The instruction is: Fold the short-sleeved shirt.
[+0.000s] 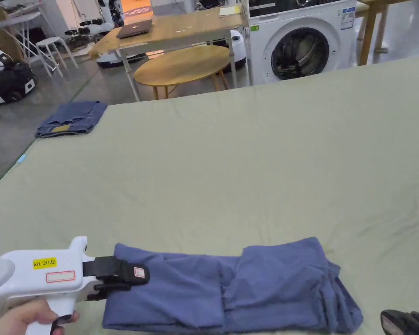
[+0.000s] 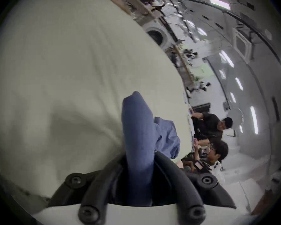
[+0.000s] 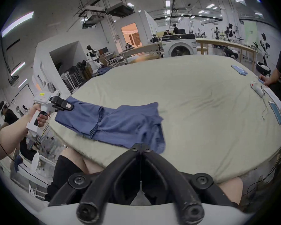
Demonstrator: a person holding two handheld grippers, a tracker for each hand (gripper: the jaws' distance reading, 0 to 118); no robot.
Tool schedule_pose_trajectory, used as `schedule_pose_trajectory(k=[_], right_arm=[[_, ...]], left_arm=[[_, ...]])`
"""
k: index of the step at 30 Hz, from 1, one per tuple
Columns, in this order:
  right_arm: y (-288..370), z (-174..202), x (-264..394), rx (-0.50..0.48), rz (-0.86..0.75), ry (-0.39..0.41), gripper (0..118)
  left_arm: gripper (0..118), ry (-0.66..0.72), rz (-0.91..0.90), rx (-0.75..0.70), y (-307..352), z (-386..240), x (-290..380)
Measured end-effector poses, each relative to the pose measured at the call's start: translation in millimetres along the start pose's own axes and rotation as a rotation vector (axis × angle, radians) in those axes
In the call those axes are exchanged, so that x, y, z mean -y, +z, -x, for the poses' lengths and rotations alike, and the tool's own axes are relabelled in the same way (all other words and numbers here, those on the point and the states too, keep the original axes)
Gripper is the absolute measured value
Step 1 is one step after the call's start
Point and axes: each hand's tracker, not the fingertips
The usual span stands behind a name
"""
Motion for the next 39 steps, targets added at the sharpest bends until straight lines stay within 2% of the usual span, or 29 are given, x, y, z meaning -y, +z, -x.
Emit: schedule_pose_trajectory(k=[1, 3, 6, 10, 13, 17, 18, 19, 21, 22, 25, 27, 29, 30, 32, 33, 37, 39], right_arm=[[-0.1, -2.1, 1.8, -0.002, -0.003, -0.008, 0], [-1.6, -8.3, 4.5, 0.004, -0.012, -0.043, 0], [2.9, -16.2, 5.8, -0.005, -0.042, -0.098, 0], [8.8, -28.1, 8.7, -0.014, -0.060, -0.105, 0], [16.9, -39.3, 12.6, 0.025, -0.071, -0.092, 0], [33.2, -58.4, 18.2, 0.083, -0.106, -0.107, 0], [38.1, -63.2, 19.2, 0.090, -0.115, -0.114, 0], [43.2, -68.2, 22.2, 0.100, -0.124, -0.120, 0], [50.5, -76.3, 25.6, 0.118, -0.129, -0.134, 0], [53.4, -80.2, 28.2, 0.130, -0.133, -0.144, 0], [56.2, -89.7, 35.6, 0.170, -0.127, -0.173, 0], [55.1, -92.1, 38.2, 0.170, -0.118, -0.189, 0], [51.2, -93.9, 38.3, 0.168, -0.113, -0.192, 0], [48.6, -93.1, 37.6, 0.167, -0.112, -0.190, 0], [43.0, -91.2, 36.1, 0.159, -0.114, -0.185, 0], [39.5, -90.5, 35.2, 0.152, -0.115, -0.181, 0], [24.2, -84.7, 33.5, 0.128, -0.091, -0.159, 0], [20.3, -80.2, 32.4, 0.116, -0.075, -0.148, 0]], left_arm=[[3, 0.020, -0.002, -0.049, 1.0, -10.6, 2.7], [3, -0.025, 0.006, -0.147, -2.7, -28.6, 7.8], [3, -0.040, 0.018, -0.139, -15.9, -67.9, 19.1], [3, -0.053, 0.014, -0.178, -38.9, -125.0, 19.5], [3, -0.175, 0.026, -0.154, -69.1, -163.1, 19.1], [7, -0.109, 0.062, -0.143, -128.7, -181.5, 26.8], [18, -0.109, 0.076, -0.141, -147.8, -185.9, 31.8], [38, -0.112, 0.090, -0.129, -164.1, -189.5, 37.5], [107, -0.135, 0.117, 0.020, -193.2, -187.7, 42.1], [115, -0.134, 0.134, 0.077, -206.2, -193.1, 48.9], [115, -0.102, 0.208, 0.135, -223.1, -211.4, 57.9], [111, -0.190, 0.196, 0.068, -220.6, -224.0, 61.0], [108, -0.385, 0.150, -0.077, -208.0, -236.3, 65.0], [85, -0.478, 0.132, -0.145, -202.2, -239.5, 69.4], [31, -0.590, 0.092, -0.300, -193.7, -234.1, 78.5], [13, -0.612, 0.059, -0.354, -188.8, -230.3, 83.9], [7, -0.508, 0.045, -0.417, -191.4, -193.5, 91.6], [3, -0.459, 0.021, -0.494, -202.2, -179.8, 91.3]])
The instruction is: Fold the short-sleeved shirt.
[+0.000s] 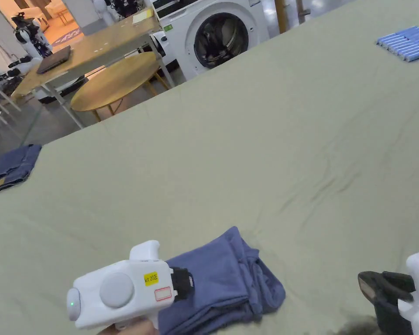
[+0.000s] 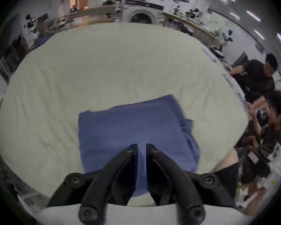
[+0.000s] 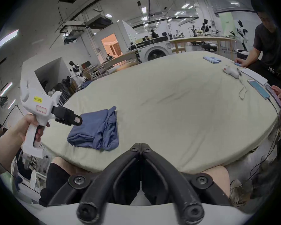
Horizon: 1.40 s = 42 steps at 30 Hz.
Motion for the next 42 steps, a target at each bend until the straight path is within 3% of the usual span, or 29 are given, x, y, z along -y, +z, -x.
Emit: schedule_pose_trajectory(k=[5, 8, 11, 15, 21, 23, 25, 26, 30, 32, 35, 37, 39, 40, 42], right_arm=[[0.9, 6.0, 2.7, -0.004, 0.013, 0.028, 0], [4.9, 4.9, 5.3, 0.012, 0.021, 0.030, 0], [2.7, 3.0, 7.3, 0.036, 0.039, 0.034, 0], [-1.2, 7.3, 6.0, 0.044, 0.054, 0.035, 0], [-19.8, 31.7, -3.1, 0.012, 0.093, 0.114, 0], [-33.4, 42.5, -7.7, -0.010, 0.107, 0.133, 0], [-53.3, 57.4, -11.7, -0.066, 0.136, 0.174, 0], [-63.8, 66.3, -13.6, -0.090, 0.151, 0.191, 0], [-111.0, 102.4, -25.5, -0.210, 0.201, 0.254, 0], [-132.1, 118.7, -40.0, -0.199, 0.202, 0.267, 0], [-166.2, 136.6, -56.8, -0.147, 0.206, 0.381, 0], [-191.4, 139.4, -64.7, -0.183, 0.252, 0.341, 0], [-215.7, 127.9, -68.5, -0.305, 0.401, 0.212, 0], [-228.0, 120.0, -66.4, -0.310, 0.457, 0.220, 0], [-242.4, 109.8, -54.7, -0.198, 0.466, 0.424, 0]], left_arm=[[0, 0.062, -0.017, 0.095, -43.3, -28.2, 6.4], [0, 0.036, 0.012, 0.130, -59.3, -59.1, 11.7], [0, -0.081, -0.004, 0.098, -62.8, -82.5, 10.0], [0, -0.076, -0.033, 0.137, -53.8, -82.9, 5.9], [0, -0.081, -0.153, 0.305, -5.5, -52.5, 14.0], [0, -0.135, -0.236, 0.231, 17.7, -37.1, 26.0], [0, -0.203, -0.358, 0.028, 37.8, -24.5, 45.4], [0, -0.190, -0.376, -0.010, 43.0, -15.4, 53.8], [0, 0.059, -0.295, 0.147, 46.8, 39.5, 89.3], [0, 0.105, -0.272, 0.134, 45.9, 60.6, 108.3], [0, 0.129, -0.298, 0.031, 39.1, 80.9, 130.5], [0, 0.223, -0.306, 0.085, 34.1, 93.8, 134.6], [0, 0.322, -0.330, 0.191, 33.4, 104.8, 131.5], [0, 0.354, -0.353, 0.212, 33.3, 110.9, 129.2], [0, 0.387, -0.366, 0.234, 31.6, 124.1, 122.2]])
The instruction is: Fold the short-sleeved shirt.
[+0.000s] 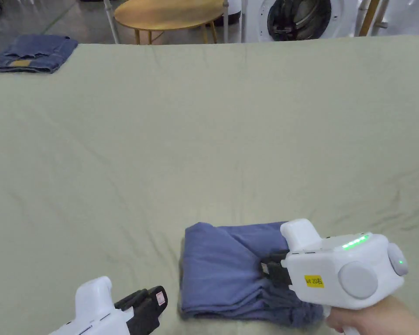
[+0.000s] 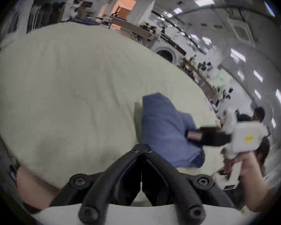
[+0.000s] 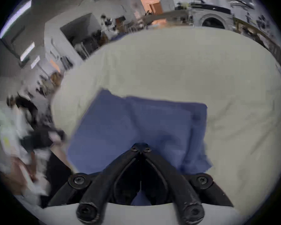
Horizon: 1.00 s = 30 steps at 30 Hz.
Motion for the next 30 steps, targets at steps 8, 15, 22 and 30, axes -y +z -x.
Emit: schedule_pose_trajectory(k=[8, 15, 22, 30], right_arm=[[-0.6, -27.8, 16.4, -0.170, -0.061, -0.155, 0], [1.1, -27.6, 28.0, -0.184, -0.100, -0.206, 0], [2.7, -25.3, 34.1, -0.186, -0.129, -0.237, 0], [34.5, -7.0, 28.9, -0.152, -0.176, -0.112, 0]], left_arm=[[85, 0.142, 0.209, 0.219, -44.8, 31.1, -39.9], [107, 0.228, 0.384, 0.294, -98.9, 25.7, -54.5], [47, 0.364, 0.611, 0.579, -169.5, 3.1, -47.6], [22, 0.013, 0.561, 0.344, -134.4, -6.4, -72.8]])
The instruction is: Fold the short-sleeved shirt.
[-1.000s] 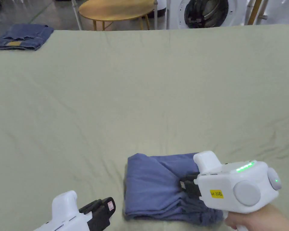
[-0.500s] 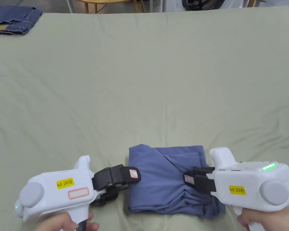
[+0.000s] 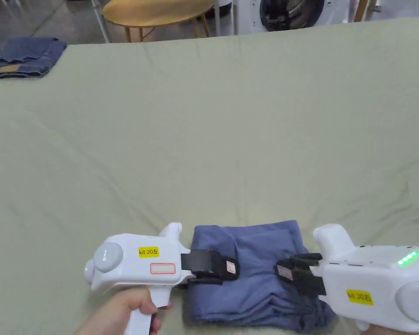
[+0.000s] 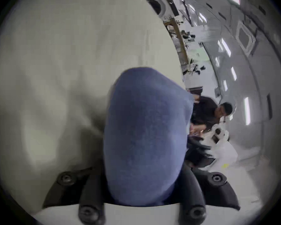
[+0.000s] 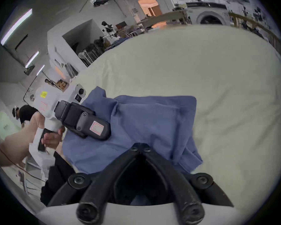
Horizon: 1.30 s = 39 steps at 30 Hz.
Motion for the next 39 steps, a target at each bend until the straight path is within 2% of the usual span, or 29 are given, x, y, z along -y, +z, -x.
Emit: schedule_pose_trajectory(k=[2, 5, 8, 11, 13, 16, 21, 24, 25, 26, 27, 28, 29, 33, 35, 37, 38, 39], right_arm=[[12.0, 8.7, 3.5, -0.008, -0.023, 0.042, 0], [27.6, 27.0, 9.6, 0.066, -0.048, 0.119, 0], [38.5, 36.8, 15.7, 0.076, -0.068, 0.105, 0], [49.8, 43.3, 21.3, 0.069, -0.080, 0.084, 0], [56.9, 36.0, 23.1, 0.077, -0.076, 0.112, 0], [69.0, 25.3, 22.4, 0.139, -0.052, 0.164, 0], [90.5, 9.3, 9.9, 0.167, -0.065, 0.134, 0], [101.8, 2.7, 0.0, 0.269, -0.085, 0.162, 0], [106.2, -0.3, -3.0, 0.291, -0.097, 0.160, 0], [109.9, -3.3, -5.2, 0.295, -0.104, 0.148, 0], [114.7, -7.5, -7.5, 0.293, -0.113, 0.131, 0], [118.9, -11.1, -8.6, 0.295, -0.127, 0.120, 0], [121.8, -14.0, -8.9, 0.302, -0.140, 0.113, 0], [127.2, -27.8, -6.1, 0.350, -0.146, 0.108, 0], [127.9, -34.5, -3.5, 0.398, -0.147, 0.102, 0], [129.4, -43.1, -1.1, 0.403, -0.149, 0.078, 0], [130.8, -45.7, -0.6, 0.403, -0.155, 0.063, 0], [132.8, -47.9, 0.0, 0.404, -0.164, 0.048, 0]], left_arm=[[22, -0.050, -0.031, -0.055, 27.5, -7.9, 0.3], [22, -0.133, -0.076, -0.210, 79.8, -12.3, 3.5], [22, -0.282, -0.094, -0.505, 134.4, -12.8, 3.3], [22, -0.422, 0.010, -0.763, 183.1, -0.8, -3.0], [22, -0.380, 0.041, -0.882, 217.4, 20.5, -14.9], [22, -0.271, 0.067, -0.979, 259.1, 54.7, -32.0], [22, -0.213, 0.091, -1.103, 297.2, 90.6, -58.4], [22, -0.179, 0.069, -1.202, 310.8, 102.9, -65.2], [26, -0.167, 0.070, -1.225, 315.6, 108.3, -66.9], [38, -0.161, 0.065, -1.256, 320.3, 109.3, -63.9], [69, -0.156, 0.041, -1.294, 325.0, 110.9, -63.4], [92, -0.149, 0.016, -1.324, 328.8, 111.9, -62.4], [104, -0.153, -0.003, -1.345, 332.4, 111.0, -60.4], [104, -0.122, -0.139, -1.370, 333.1, 86.5, -41.9], [103, -0.166, -0.234, -1.285, 321.7, 64.5, -28.5], [94, -0.178, -0.307, -1.158, 303.4, 37.7, -15.4], [94, -0.198, -0.330, -1.098, 294.8, 29.4, -12.8], [64, -0.218, -0.355, -1.030, 280.5, 15.3, -7.4]])
